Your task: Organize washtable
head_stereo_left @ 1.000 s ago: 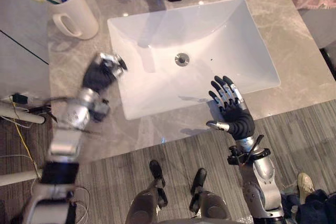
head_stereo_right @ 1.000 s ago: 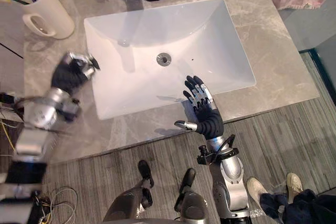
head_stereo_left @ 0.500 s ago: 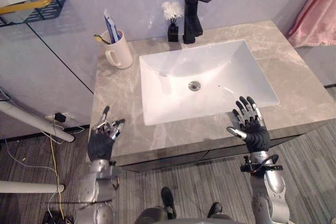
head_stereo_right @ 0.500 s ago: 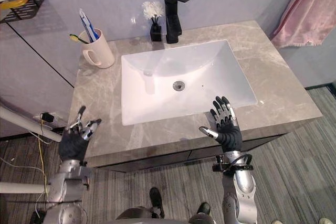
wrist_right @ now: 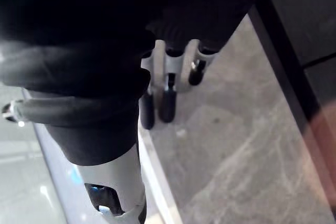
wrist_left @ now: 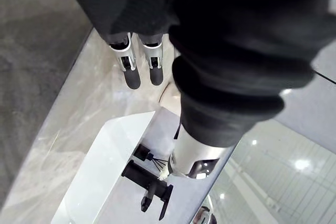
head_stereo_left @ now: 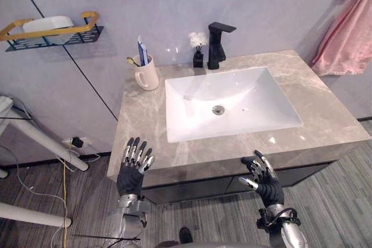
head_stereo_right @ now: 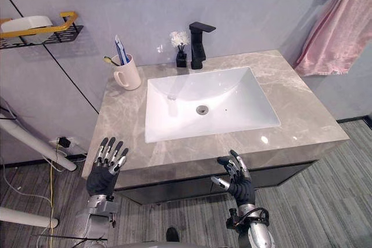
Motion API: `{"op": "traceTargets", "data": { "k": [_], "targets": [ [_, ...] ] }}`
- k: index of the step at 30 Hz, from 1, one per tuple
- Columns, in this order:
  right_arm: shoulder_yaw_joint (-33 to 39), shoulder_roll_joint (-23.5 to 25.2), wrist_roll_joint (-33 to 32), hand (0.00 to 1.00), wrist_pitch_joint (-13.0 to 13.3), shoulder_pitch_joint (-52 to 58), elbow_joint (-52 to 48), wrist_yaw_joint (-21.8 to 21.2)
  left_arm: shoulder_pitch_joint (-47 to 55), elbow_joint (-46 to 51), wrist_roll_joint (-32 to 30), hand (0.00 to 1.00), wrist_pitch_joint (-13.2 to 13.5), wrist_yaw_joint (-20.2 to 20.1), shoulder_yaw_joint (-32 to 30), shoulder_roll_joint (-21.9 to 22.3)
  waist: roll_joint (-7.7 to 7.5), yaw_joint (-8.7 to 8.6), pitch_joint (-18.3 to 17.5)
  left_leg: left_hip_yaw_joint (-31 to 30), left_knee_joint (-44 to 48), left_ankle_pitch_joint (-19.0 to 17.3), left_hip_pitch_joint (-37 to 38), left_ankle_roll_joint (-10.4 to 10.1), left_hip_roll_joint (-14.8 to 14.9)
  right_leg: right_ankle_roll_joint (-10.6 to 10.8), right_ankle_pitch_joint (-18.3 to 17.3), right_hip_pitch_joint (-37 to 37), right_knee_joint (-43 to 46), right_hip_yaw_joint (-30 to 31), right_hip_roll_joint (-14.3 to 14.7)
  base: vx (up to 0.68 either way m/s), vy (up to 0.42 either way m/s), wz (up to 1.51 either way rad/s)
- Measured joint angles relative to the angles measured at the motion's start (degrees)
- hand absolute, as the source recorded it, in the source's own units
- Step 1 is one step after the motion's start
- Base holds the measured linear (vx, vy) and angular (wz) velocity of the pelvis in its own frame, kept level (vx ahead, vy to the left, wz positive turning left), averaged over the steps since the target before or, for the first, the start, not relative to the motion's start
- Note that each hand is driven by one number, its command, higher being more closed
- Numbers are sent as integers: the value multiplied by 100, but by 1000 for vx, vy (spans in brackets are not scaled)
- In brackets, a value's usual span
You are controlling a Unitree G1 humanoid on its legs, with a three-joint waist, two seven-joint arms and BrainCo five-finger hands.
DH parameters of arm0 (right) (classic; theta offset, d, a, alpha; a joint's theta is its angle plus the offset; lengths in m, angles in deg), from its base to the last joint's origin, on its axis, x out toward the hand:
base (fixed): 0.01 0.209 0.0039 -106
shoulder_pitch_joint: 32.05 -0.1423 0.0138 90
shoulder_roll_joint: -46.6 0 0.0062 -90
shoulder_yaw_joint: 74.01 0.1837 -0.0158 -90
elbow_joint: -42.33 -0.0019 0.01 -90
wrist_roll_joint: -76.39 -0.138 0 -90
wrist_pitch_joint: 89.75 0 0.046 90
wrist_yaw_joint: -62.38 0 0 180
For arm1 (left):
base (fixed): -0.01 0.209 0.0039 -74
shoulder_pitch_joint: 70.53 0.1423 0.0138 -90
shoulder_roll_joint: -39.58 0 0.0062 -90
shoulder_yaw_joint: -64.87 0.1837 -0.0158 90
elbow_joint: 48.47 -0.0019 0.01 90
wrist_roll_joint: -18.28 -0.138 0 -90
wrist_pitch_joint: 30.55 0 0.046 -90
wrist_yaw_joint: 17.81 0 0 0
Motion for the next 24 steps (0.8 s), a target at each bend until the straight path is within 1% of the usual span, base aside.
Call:
{"op": "traceTargets", "data": {
  "k": [2,3,4,5,6,7,8,9,10,11,12,13,14,15,16,17,18,19,20,21,22,23,24],
  "targets": [
    [-10,35,20,0,-7,-1,-1,67,-80,-2,-7,0,38,7,9,-32,-34,-13,17,191,13,12,-3,-18,42,8,-13,-204,219,204,-27,24,3,-53],
    [-8,67,113,0,-20,3,-2,124,-164,-3,-15,0,41,15,17,-107,-78,-21,49,414,61,2,-30,-14,94,-2,-3,-392,365,388,-23,-12,-2,-106],
    [-10,120,196,0,-31,-1,-7,179,-301,6,-50,0,69,21,33,-241,-145,-25,117,708,172,-71,-76,-24,192,-30,82,-591,402,645,70,-50,-23,-121],
    [-17,143,227,0,-38,-2,-22,225,-367,9,-86,0,104,21,39,-313,-186,-21,149,885,249,-129,-109,-44,269,-72,159,-690,375,762,125,-108,-52,-158],
    [-5,224,240,0,-45,-14,-73,278,-495,28,-118,0,153,26,51,-468,-231,-12,176,1278,322,-213,-172,-64,466,5,420,-837,77,892,266,-139,-68,-151],
    [-4,233,245,0,-45,-49,-90,316,-541,55,-141,0,166,32,44,-544,-137,18,192,1530,338,-233,-256,-34,608,-75,482,-912,25,834,340,-145,-60,-188],
    [17,226,276,0,-45,-151,-92,374,-681,54,-158,0,195,48,37,-572,-121,-15,182,1906,445,-248,-367,-17,945,-406,276,-1135,469,445,434,-136,-54,-172],
    [88,245,322,0,-28,-253,-78,409,-850,38,-229,0,193,70,108,-567,-49,-40,238,2186,552,-256,-427,-3,1228,-579,30,-1194,1198,42,342,-94,-38,-157],
    [94,244,355,0,-7,-274,-34,463,-882,51,-263,0,194,91,148,-572,-120,-41,208,2337,559,-254,-417,0,1272,-575,-86,-1171,1584,-169,210,-38,-61,-137],
    [96,232,400,0,4,-356,125,549,-895,93,-269,0,220,109,171,-576,-353,-61,89,2655,616,-255,-380,-2,1271,-673,-274,-1091,2289,-508,-231,62,-120,-129],
    [41,158,437,0,2,-510,370,597,-953,107,-267,0,222,141,138,-581,-590,-79,-8,2977,855,-303,-377,-41,1278,-1016,-131,-933,2722,-841,-682,95,-171,-139],
    [-5,103,441,0,-5,-653,531,600,-992,107,-260,0,222,161,77,-581,-703,-34,-44,3149,1136,-401,-391,-107,1337,-1001,-103,-928,2703,-978,-814,100,-273,-183],
    [-145,-90,441,0,-35,-1143,900,599,-1044,26,-254,0,225,221,-117,-516,-759,-6,-34,3451,1829,-598,-483,35,1685,-1230,-48,-1090,2740,-1445,-769,19,-258,-204],
    [-167,-257,436,0,-4,-1561,1115,603,-1159,-178,-257,0,223,277,-153,-509,-685,35,-35,3479,1826,-897,-664,-87,1405,-1294,108,-1114,2078,-1335,-683,-113,-227,-235],
    [-137,-454,435,0,43,-1996,1313,609,-1229,-207,-256,0,216,299,-97,-332,-414,62,-91,3638,1034,-752,-654,0,1029,-1243,-350,-1055,2022,-1433,-536,-159,-94,-193],
    [-191,-608,434,0,67,-2165,1413,603,-1173,-116,-252,0,271,321,-113,-232,-258,106,-104,3915,855,-331,-600,215,1100,-1208,-572,-1045,2341,-1756,-547,-116,-53,-207],
    [-375,-564,435,0,64,-2552,1781,586,-1324,-86,-252,0,409,360,-283,-314,-581,183,-66,4544,1206,-486,-521,57,1050,-725,-863,-956,2077,-2040,-805,2,-117,-176],
    [-470,-584,437,0,21,-2630,1813,552,-1421,-106,-250,0,412,412,-365,-333,-588,225,-38,4750,1567,-655,-522,101,1249,-484,-788,-919,1778,-2129,-637,92,-279,-187],
    [-584,-553,434,0,-4,-2644,1800,510,-1456,-209,-252,0,345,503,-441,-363,-501,268,-15,5060,2153,-880,-450,85,1697,-384,-577,-835,1380,-2025,-262,125,-402,-187],
    [-676,-497,433,0,-1,-2358,1686,448,-1343,-660,-255,0,143,630,-444,-424,-462,172,2,5347,3118,-1056,-124,238,2431,-560,-360,-506,743,-1769,249,120,-362,-175],
    [-651,-495,423,0,4,-2178,1588,421,-1258,-875,-257,0,72,669,-437,-416,-448,112,14,5387,3585,-1105,11,314,2795,-596,-286,-337,488,-1671,471,56,-264,-165],
    [-612,-466,409,0,62,-1867,1406,367,-1023,-1300,-263,0,-116,715,-427,-403,-466,25,68,5483,4537,-1264,141,156,3487,-662,-202,-22,107,-1370,804,34,-108,-99],
    [-483,-474,407,0,114,-1734,1353,362,-943,-1505,-263,0,-186,792,-409,-332,-452,-65,78,5489,4632,-1383,123,-42,3599,-662,-204,20,28,-1242,886,42,-31,-120]
  ]
}}
